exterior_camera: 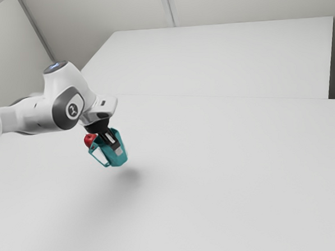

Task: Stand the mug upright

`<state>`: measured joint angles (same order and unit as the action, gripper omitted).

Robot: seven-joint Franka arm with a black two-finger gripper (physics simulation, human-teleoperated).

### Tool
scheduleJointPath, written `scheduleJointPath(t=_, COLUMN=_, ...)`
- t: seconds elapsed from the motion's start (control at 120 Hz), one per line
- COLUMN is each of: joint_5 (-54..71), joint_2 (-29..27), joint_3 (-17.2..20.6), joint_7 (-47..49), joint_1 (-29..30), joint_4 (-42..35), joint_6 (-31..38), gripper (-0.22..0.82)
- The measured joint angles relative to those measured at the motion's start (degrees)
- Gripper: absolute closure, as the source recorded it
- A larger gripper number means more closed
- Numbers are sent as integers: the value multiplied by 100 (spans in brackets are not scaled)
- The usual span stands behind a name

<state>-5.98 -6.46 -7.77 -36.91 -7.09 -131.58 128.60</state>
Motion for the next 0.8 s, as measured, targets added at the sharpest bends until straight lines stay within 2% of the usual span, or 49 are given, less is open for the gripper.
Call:
scheduleJointPath(t=0.525, joint_5=289, joint_2=1004, joint_3=30, joint_7=1565, joint_1=-70, joint_4=812, joint_6=-57, gripper=75)
scheduleJointPath(t=0.8, joint_5=234, joint_2=1177, joint_3=32, joint_7=2055, joint_1=-338, joint_4=890, joint_6=-49, gripper=76)
